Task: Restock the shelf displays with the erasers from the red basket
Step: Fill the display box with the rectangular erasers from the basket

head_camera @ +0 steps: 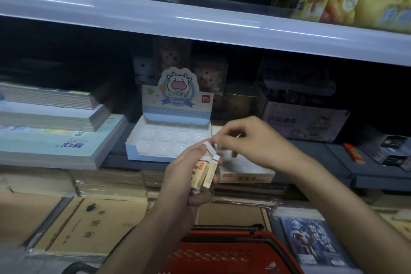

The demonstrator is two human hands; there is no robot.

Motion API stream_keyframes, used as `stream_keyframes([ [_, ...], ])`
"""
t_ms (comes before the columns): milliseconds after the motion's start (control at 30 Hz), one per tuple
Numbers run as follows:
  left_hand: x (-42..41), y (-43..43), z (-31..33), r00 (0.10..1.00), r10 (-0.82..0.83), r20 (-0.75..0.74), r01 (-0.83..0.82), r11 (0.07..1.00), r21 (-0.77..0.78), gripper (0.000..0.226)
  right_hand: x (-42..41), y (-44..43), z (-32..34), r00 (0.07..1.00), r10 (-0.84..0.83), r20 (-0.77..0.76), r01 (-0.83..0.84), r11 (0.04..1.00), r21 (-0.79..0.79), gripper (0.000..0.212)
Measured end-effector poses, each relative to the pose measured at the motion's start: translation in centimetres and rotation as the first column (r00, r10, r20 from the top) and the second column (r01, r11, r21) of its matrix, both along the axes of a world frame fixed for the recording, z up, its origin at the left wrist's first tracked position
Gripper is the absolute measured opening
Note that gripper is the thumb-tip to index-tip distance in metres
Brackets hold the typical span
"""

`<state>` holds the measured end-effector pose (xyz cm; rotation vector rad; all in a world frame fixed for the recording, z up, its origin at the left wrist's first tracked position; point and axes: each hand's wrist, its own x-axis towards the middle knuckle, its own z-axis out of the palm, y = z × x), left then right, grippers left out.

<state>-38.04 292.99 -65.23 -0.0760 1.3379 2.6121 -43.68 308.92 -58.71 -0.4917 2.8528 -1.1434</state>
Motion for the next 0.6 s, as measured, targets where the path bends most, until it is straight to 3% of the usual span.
stream_keyframes([
  [67,-0.2,0.0,-0.2,1.000,0.008,-0.018,-0.008,0.999,-0.042,0.030,0.6,-0.8,-0.2,0.998,0.047,0.051,-0.045,0.998,-0.034,0.018],
  [233,-0.2,0.2,-0.1,0.996,0.065,-0.061,-0.073,0.988,-0.134,0.026,1.1,-0.6,-0.7,0.981,-0.007,0.194,0.058,0.964,-0.258,0.019],
  [333,0.0,0.5,-0.1,0.994,0.056,-0.089,-0.071,0.982,-0.175,0.028,2.4,-0.9,-1.5,0.981,-0.058,0.183,0.117,0.935,-0.335,0.019],
  [600,2.8,0.7,0.5,0.984,-0.132,-0.121,0.103,0.970,-0.218,0.028,8.9,-1.3,-3.3,0.941,-0.264,0.211,0.338,0.712,-0.615,0.027],
])
